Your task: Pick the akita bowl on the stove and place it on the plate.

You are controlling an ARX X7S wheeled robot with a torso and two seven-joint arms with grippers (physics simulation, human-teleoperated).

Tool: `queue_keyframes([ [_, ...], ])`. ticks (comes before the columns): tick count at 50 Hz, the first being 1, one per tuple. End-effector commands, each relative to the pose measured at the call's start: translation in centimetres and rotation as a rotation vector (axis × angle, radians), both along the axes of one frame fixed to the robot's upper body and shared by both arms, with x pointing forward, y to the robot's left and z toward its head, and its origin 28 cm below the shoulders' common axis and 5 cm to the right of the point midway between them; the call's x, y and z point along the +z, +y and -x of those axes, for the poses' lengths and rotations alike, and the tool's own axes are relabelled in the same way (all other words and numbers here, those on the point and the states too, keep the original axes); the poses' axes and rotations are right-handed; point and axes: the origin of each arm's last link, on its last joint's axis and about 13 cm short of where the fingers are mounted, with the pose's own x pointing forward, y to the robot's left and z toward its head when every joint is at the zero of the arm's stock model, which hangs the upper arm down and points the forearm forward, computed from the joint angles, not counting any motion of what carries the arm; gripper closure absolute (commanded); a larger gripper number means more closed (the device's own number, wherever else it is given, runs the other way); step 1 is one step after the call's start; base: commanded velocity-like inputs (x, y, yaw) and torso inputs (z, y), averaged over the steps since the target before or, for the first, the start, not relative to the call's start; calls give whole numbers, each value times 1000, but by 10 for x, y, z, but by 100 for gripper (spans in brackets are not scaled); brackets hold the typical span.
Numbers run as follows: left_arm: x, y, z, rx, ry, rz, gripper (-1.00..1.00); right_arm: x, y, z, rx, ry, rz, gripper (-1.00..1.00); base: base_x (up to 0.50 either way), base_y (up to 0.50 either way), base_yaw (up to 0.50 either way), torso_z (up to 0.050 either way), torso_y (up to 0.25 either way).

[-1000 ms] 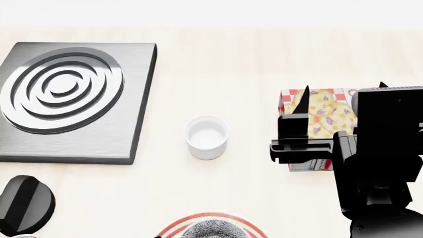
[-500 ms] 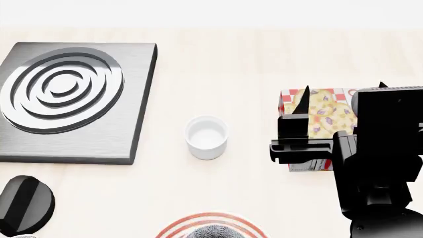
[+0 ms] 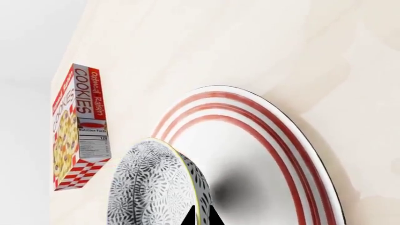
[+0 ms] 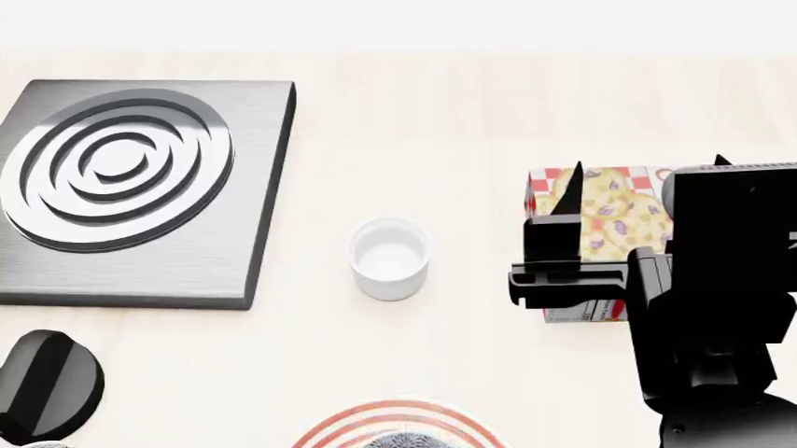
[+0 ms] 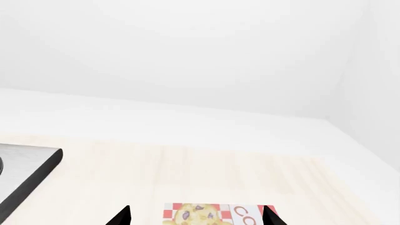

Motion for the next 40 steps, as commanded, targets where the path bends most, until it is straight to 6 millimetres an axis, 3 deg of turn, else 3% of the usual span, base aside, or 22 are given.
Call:
queue_keyframes([
  [1, 1, 0, -1, 3, -35, 21, 100, 0, 0, 0, 0, 0, 0, -100, 0, 0, 0, 0, 0],
  [31, -6, 0, 1, -4, -46, 0, 100, 1, 0, 0, 0, 1, 3, -100, 0, 0, 0, 0, 0],
  [32, -5, 0, 1, -4, -47, -1, -100, 1, 0, 0, 0, 1, 3, -100, 0, 0, 0, 0, 0],
  [40, -9, 1, 2, -1, -43, -16, -100, 0, 0, 0, 0, 2, 3, -100, 0, 0, 0, 0, 0],
])
